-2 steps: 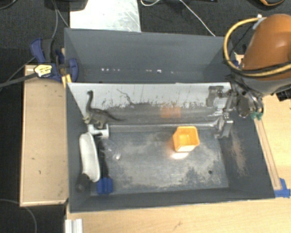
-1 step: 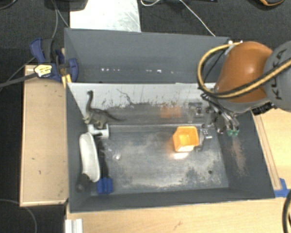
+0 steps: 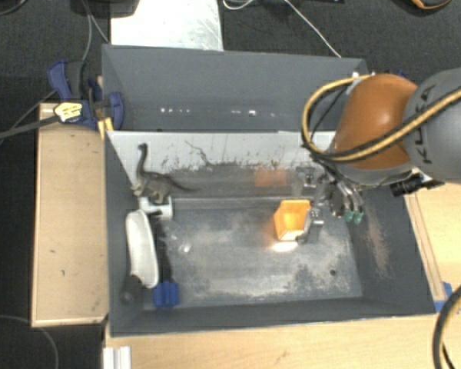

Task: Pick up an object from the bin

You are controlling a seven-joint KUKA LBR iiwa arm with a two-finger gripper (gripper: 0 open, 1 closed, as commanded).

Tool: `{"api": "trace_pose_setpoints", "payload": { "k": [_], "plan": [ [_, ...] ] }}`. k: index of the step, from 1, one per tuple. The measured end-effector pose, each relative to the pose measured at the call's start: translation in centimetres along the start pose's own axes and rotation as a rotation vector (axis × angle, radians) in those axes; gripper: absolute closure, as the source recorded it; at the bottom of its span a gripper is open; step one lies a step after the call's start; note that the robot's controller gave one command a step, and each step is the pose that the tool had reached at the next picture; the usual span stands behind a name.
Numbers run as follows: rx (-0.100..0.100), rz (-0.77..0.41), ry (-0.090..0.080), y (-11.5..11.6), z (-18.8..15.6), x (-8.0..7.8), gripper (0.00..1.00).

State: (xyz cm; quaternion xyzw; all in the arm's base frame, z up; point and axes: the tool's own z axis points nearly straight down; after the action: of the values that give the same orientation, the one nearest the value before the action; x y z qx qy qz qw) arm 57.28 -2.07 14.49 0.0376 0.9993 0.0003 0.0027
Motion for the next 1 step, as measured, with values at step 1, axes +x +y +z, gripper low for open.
{"api": "trace_pose_setpoints", "payload": {
  "k": [1],
  "plan": [
    [0.001, -0.248, -0.008, -0.6, 3.23, -0.08, 0.0]
  ]
}}
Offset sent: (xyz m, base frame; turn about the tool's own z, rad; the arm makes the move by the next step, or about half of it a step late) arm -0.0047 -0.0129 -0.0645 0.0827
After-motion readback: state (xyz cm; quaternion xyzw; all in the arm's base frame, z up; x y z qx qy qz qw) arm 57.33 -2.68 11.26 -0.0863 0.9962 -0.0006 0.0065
